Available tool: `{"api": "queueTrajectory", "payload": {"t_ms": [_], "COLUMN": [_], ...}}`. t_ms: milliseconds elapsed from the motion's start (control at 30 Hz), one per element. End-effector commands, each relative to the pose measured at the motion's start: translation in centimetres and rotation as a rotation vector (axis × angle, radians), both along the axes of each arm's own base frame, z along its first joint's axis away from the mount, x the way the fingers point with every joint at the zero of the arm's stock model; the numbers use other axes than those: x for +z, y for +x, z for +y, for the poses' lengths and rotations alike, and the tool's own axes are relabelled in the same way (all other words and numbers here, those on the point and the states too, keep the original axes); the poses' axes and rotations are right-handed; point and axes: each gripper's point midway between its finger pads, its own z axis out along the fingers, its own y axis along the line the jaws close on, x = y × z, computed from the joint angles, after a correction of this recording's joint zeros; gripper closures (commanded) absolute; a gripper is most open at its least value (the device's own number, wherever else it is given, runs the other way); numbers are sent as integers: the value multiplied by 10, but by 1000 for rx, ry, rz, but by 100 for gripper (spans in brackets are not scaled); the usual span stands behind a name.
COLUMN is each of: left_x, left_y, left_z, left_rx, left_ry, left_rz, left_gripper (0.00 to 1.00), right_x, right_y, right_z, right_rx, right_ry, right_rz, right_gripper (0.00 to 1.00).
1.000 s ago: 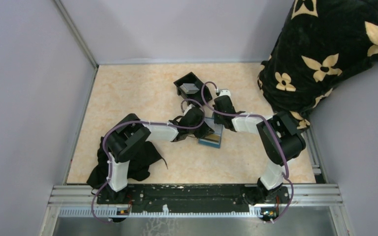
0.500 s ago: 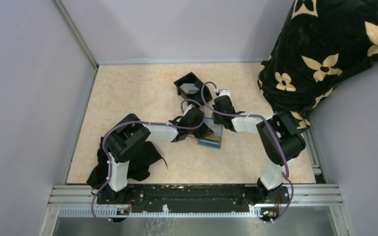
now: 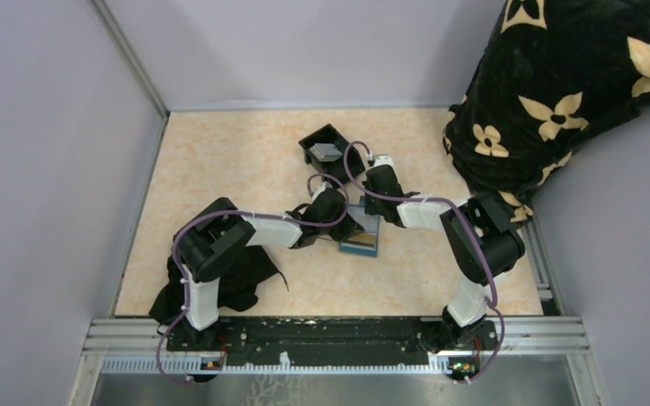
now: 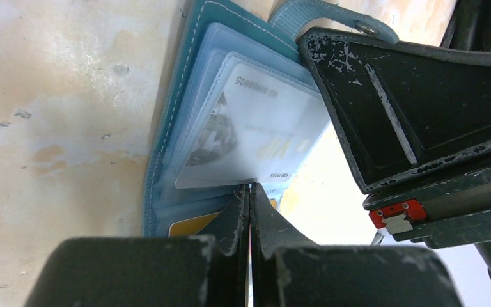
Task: Put the credit cards into the card holder
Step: Insert the credit card into the card holder.
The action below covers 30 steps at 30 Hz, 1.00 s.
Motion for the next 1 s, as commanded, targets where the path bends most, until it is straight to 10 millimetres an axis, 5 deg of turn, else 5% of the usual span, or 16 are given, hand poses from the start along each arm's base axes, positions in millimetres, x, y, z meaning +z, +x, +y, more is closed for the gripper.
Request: {"api": "queueTrajectory", "payload": {"t_ms": [0, 433, 967], "left_x": [-9, 14, 11], "left_y": [0, -1, 23], "left_z": [14, 28, 45], "left_rx": [4, -23, -27], "left_ry": [67, 90, 328], "left_rz": [-29, -160, -209], "left_gripper": [100, 100, 94], "right_x": [-73, -72, -68], "right_y": [-95, -95, -102], "right_z": [-17, -19, -16], "right_rx": [82, 75, 94], "right_ry": [-97, -105, -89], "right_rz": [380, 382, 388], "right_gripper": [100, 100, 100]}}
